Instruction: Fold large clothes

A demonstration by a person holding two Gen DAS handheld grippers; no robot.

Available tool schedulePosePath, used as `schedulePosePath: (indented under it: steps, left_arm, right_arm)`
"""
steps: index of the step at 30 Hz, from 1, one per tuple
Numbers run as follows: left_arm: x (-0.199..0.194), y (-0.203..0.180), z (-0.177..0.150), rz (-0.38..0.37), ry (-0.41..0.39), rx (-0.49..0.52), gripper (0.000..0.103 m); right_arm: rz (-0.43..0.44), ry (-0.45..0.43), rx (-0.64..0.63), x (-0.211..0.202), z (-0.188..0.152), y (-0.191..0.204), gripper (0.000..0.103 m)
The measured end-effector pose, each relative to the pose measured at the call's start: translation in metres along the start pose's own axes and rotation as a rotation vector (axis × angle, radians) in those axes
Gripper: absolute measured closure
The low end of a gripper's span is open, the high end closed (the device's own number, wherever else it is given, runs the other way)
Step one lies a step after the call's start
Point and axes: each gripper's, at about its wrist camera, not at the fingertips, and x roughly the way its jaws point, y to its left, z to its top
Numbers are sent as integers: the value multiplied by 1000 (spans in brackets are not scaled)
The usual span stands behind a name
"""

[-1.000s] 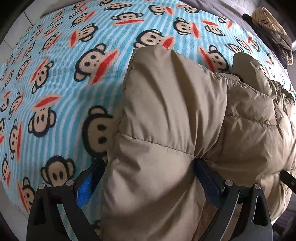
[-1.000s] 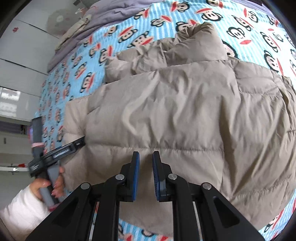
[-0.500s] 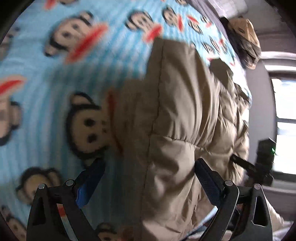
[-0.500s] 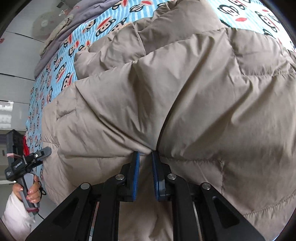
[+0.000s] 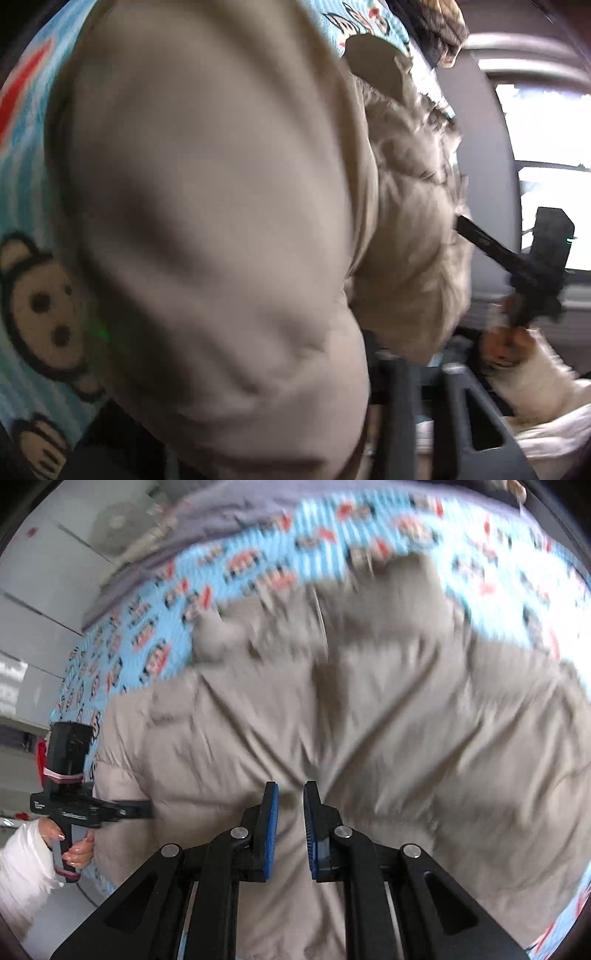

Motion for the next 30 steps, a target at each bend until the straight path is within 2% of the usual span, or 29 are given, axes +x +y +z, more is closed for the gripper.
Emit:
schedulePosePath:
  steps: [3, 6, 8, 11, 13, 17, 20, 22, 24, 27, 30]
  left_arm:
    - [-10, -22, -6, -6, -16, 44, 75]
    - [-30, -55, -12, -122, -46, 86, 75]
    - [-38, -82, -14, -165, -63, 131, 75]
    - [-38, -115, -12, -180, -70, 180, 75]
    - [-37, -126, -12, -187, -69, 198, 75]
    - [-30, -144, -11, -143, -73, 211, 75]
    - [-28, -152, -9, -113, -81, 194, 75]
    - [-24, -161, -8, -86, -82, 172, 75]
    - [-21, -174, -11, -49, -80, 153, 75]
    - [-14, -208, -9, 11, -75, 137, 75]
    - [-1, -254, -12, 53, -74, 150, 75]
  right_arm:
    - [-10, 4, 59, 26, 17, -7, 88]
    - [6, 52, 156, 65, 24, -23, 94]
    - [22, 60, 187, 80, 27, -27, 96]
    - [29, 62, 201, 82, 29, -28, 97]
    - [23, 70, 211, 67, 28, -26, 97]
    - [62, 16, 215, 6, -4, -25, 96]
    - [75, 14, 231, -25, -55, -26, 96]
    - [97, 38, 244, -21, -88, -27, 96]
    - [133, 73, 291, 0, -105, -33, 96]
    - [162, 75, 328, 24, -108, -45, 97]
    - [275, 82, 404, 37, -107, -64, 97]
